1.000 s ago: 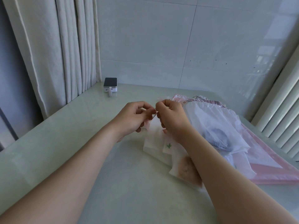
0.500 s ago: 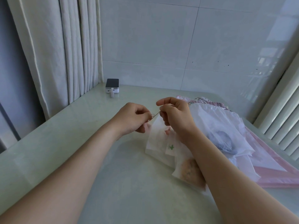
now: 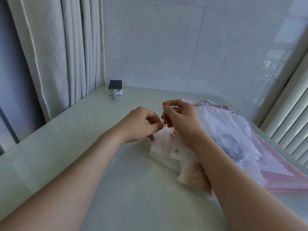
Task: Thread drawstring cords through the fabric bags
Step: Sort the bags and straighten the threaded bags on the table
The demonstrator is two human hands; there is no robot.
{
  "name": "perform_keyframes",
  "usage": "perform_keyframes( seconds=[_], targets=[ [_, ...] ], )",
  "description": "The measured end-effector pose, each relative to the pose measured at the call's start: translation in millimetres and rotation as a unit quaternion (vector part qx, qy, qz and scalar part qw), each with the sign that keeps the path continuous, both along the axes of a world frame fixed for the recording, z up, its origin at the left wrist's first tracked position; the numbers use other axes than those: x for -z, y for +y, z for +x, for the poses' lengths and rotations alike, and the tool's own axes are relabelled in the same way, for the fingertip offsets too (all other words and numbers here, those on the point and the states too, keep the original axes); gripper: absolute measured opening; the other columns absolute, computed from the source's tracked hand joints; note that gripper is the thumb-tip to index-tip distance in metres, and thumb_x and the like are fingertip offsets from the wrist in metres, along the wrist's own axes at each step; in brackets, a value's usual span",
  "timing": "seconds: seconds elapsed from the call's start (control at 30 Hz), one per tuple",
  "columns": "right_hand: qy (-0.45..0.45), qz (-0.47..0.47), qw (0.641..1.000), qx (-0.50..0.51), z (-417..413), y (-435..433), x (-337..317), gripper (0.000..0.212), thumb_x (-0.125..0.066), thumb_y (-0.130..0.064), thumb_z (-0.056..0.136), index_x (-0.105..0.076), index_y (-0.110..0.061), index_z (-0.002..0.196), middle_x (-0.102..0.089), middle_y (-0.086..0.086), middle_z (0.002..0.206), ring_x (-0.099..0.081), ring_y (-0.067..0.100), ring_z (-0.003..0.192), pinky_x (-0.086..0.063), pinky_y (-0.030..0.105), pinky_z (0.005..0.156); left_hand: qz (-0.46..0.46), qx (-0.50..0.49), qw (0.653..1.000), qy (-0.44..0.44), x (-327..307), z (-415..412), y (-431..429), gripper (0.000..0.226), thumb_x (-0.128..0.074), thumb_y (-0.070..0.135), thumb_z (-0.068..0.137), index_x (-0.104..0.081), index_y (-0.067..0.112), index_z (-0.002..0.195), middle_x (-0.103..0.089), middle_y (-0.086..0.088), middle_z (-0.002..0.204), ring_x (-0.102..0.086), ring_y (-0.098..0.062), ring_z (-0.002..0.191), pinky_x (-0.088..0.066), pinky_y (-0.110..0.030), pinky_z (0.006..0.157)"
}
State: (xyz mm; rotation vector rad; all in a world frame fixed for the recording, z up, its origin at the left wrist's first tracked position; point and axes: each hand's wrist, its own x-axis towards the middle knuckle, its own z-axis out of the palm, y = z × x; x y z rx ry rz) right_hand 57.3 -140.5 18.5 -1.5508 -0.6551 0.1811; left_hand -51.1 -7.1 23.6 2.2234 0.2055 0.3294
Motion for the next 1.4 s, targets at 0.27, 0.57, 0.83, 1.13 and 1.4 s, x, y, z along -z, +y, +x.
perform_keyframes(
  seconds=[0.27,0.57,0.83,1.13,1.4],
  targets=[
    [-0.133,-0.047,0.990,0.033,-5,-5,-4,0.021,-0.063,-0.011,0.094,-0.067,-0.024,0.109,-0.075,0.000,0.090,-0.071,0.017,0.070,-0.059,0.045,0.060,-0.127,-0.049,0.991,0.001,-3,0,5,0.013,-0.068,0.017,0.098,-0.079,0.011,0.094,-0.079,-0.014,0.089,-0.079,-0.030,0.080,-0.061,-0.050,0.094],
    [-0.343,-0.174,0.923,0.017,-3,-3,3,0.016,-0.085,-0.026,0.081,-0.080,-0.020,0.095,-0.075,-0.012,0.077,-0.071,0.002,0.074,-0.059,0.027,0.079,-0.138,-0.056,0.989,0.009,-5,-3,9,0.017,-0.064,0.016,0.100,-0.080,0.014,0.094,-0.080,-0.008,0.089,-0.080,-0.024,0.081,-0.055,-0.053,0.100],
    [-0.337,-0.194,0.921,0.021,-6,1,-4,0.023,-0.086,-0.010,0.077,-0.077,-0.020,0.097,-0.075,-0.010,0.083,-0.072,0.005,0.077,-0.060,0.035,0.080,-0.146,-0.054,0.988,0.000,-7,-5,9,0.012,-0.070,0.017,0.098,-0.082,0.014,0.095,-0.080,-0.010,0.090,-0.080,-0.026,0.080,-0.057,-0.052,0.101],
    [-0.355,-0.222,0.908,0.026,-7,-2,-7,0.019,-0.087,-0.008,0.076,-0.081,-0.018,0.091,-0.077,-0.004,0.079,-0.072,0.010,0.077,-0.060,0.035,0.079,-0.123,-0.047,0.991,0.007,-5,-5,10,0.012,-0.072,0.020,0.096,-0.082,0.014,0.091,-0.080,-0.008,0.088,-0.079,-0.022,0.079,-0.059,-0.051,0.098],
    [-0.381,-0.252,0.887,0.062,-3,0,-2,0.024,-0.076,-0.001,0.083,-0.084,-0.023,0.089,-0.076,-0.004,0.076,-0.067,0.016,0.076,-0.057,0.035,0.072,-0.117,-0.024,0.993,-0.007,-2,-1,12,0.008,-0.076,0.016,0.095,-0.083,0.015,0.096,-0.080,-0.007,0.087,-0.068,-0.012,0.068,-0.063,-0.034,0.080]
  ],
)
